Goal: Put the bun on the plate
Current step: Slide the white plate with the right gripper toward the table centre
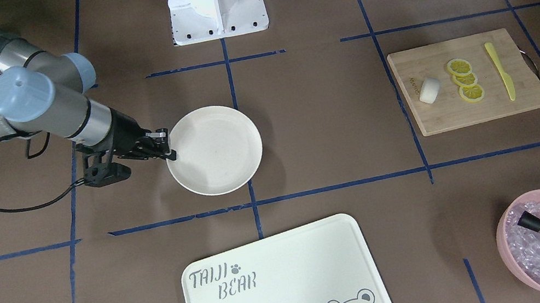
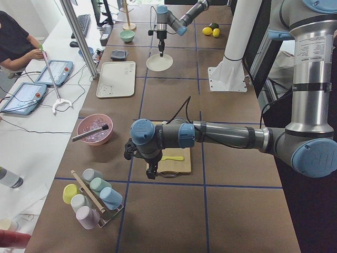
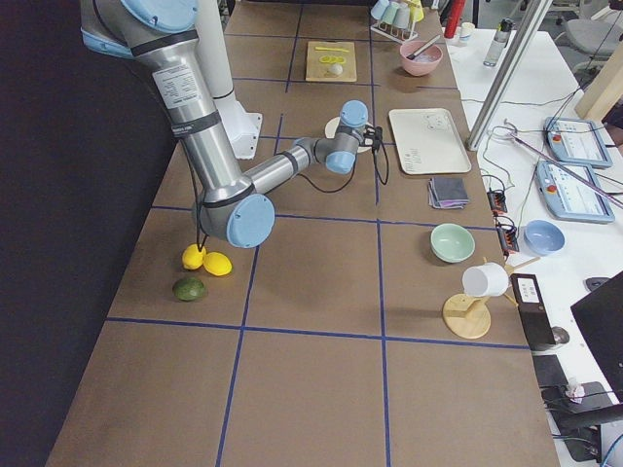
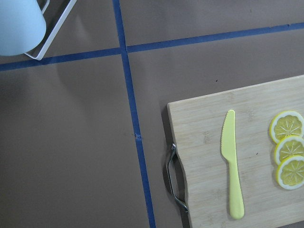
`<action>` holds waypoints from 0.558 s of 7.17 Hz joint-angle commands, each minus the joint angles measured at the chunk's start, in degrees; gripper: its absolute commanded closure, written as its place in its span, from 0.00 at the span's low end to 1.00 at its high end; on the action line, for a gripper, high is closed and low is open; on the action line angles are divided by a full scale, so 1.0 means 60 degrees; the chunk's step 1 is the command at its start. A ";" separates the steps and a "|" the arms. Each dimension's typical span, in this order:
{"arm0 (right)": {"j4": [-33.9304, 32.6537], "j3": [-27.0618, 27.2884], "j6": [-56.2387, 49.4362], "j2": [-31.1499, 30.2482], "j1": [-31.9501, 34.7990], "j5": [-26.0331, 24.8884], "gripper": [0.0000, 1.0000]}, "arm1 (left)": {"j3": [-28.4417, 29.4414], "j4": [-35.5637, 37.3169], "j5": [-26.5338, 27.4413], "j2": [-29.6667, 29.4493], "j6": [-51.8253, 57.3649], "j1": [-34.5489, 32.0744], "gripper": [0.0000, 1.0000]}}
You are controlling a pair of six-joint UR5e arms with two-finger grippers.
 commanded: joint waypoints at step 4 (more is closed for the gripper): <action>-0.0468 -0.0195 0.0096 0.0236 -0.0873 -0.1090 0.96 | -0.0172 -0.0074 0.0042 0.0023 -0.0029 0.0028 0.00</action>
